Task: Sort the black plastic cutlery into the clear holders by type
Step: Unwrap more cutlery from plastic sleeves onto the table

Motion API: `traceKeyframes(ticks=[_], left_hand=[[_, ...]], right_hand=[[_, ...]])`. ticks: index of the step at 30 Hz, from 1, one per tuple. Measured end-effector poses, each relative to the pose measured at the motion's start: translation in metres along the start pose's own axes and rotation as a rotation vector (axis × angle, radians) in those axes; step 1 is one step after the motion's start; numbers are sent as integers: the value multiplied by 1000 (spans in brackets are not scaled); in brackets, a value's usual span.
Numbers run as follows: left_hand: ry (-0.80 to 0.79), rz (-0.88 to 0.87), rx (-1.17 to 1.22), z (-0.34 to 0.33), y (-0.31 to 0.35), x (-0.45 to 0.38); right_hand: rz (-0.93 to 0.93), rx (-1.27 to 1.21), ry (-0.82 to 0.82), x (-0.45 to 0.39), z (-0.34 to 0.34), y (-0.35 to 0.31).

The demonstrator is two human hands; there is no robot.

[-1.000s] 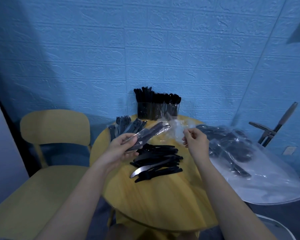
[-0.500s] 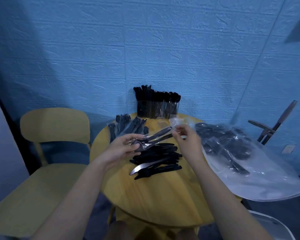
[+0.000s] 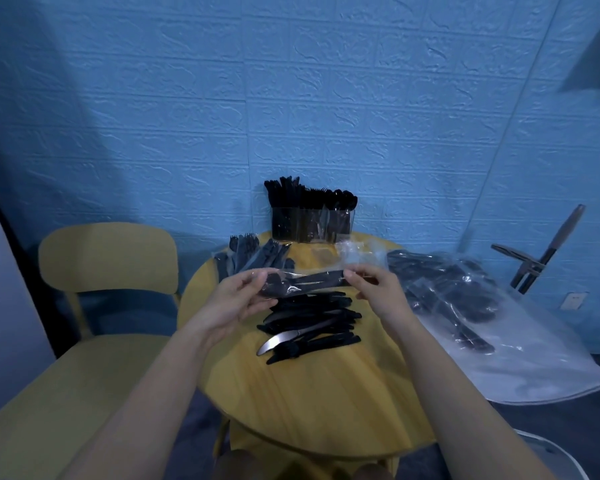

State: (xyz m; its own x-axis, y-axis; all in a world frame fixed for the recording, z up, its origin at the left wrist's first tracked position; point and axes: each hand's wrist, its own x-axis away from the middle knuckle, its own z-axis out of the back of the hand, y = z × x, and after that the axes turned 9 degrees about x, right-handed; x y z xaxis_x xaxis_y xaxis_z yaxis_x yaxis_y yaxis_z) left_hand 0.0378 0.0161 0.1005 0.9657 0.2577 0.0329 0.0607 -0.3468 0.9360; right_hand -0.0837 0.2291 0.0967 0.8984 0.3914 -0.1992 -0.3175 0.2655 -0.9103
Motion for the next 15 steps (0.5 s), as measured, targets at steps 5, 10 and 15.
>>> traceKeyframes(ticks=[5, 10, 15], left_hand=[[-62, 25, 58, 3, 4, 3], [112, -41, -28, 0, -2, -5], [236, -91, -52, 0, -11, -8]], right_hand=[[-53, -42, -4, 0, -2, 5], [-71, -82, -91, -1, -4, 9], [-89, -210, -143, 3, -6, 9]])
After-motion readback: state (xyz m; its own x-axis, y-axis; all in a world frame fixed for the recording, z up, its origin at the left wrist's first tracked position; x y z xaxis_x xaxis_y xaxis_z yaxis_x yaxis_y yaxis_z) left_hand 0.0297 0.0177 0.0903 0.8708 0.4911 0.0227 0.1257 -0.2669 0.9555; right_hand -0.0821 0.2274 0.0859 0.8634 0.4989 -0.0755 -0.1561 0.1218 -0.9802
